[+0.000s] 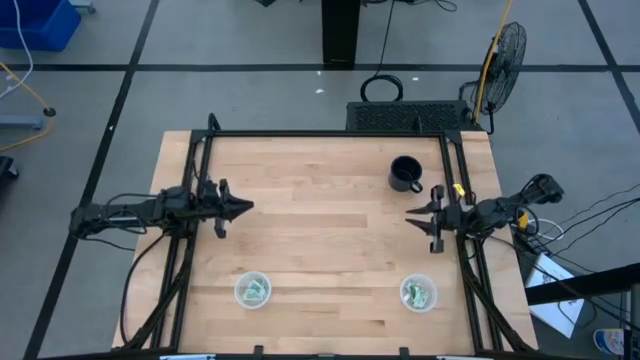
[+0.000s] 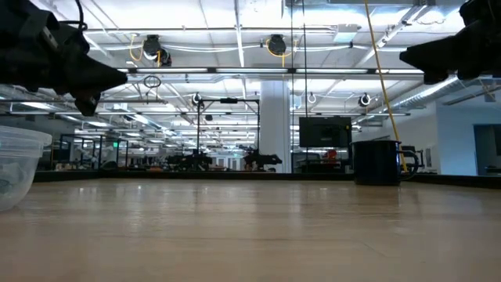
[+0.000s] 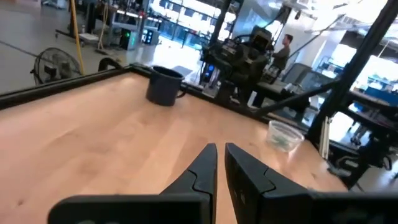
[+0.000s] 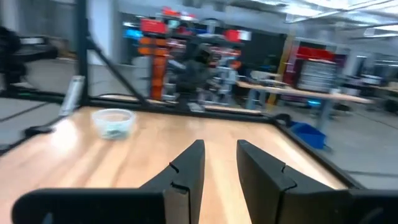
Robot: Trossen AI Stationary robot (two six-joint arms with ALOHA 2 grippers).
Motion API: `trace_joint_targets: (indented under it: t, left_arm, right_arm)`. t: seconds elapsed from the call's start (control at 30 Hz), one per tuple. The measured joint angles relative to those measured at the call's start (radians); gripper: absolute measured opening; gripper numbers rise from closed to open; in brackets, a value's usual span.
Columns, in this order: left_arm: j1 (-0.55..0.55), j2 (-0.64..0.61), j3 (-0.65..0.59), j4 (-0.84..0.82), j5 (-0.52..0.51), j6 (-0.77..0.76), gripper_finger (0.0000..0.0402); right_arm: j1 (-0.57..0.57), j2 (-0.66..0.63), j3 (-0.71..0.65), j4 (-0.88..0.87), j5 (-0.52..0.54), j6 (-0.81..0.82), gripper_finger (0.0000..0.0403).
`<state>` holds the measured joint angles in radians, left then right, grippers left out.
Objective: Pick and place Stevia / Truvia into bins
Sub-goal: Return to Home Position
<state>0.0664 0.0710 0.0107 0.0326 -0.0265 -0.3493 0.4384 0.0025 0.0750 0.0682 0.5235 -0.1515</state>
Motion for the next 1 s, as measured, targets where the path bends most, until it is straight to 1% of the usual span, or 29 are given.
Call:
trace_joint_targets:
  t: [0.1,0.23,0.37,0.53,0.8,1.0]
  left_arm:
    - [-0.006,0.013,-0.001,0.046,0.0,0.053,0.0035]
    - [-0.006,0.014,-0.001,0.052,-0.045,0.105,0.0035]
    - [-0.005,0.014,-0.001,0.045,-0.095,0.102,0.0035]
    - [-0.006,0.014,-0.001,0.046,-0.098,0.105,0.0035]
    - [-0.005,0.014,-0.001,0.046,-0.098,0.105,0.0035]
    - [-0.006,0.014,-0.001,0.046,-0.098,0.105,0.0035]
  right_arm:
    - [-0.017,0.0,-0.015,0.015,-0.088,0.008,0.0086]
    - [-0.036,0.002,-0.021,0.009,-0.111,0.062,0.0086]
    - [-0.04,0.003,-0.023,-0.051,-0.146,0.105,0.0086]
    - [-0.04,0.021,-0.024,-0.054,-0.144,0.128,0.0086]
    - [-0.04,0.031,-0.025,0.08,-0.133,0.113,0.0086]
    - [-0.04,0.031,-0.026,0.077,-0.133,0.113,0.0086]
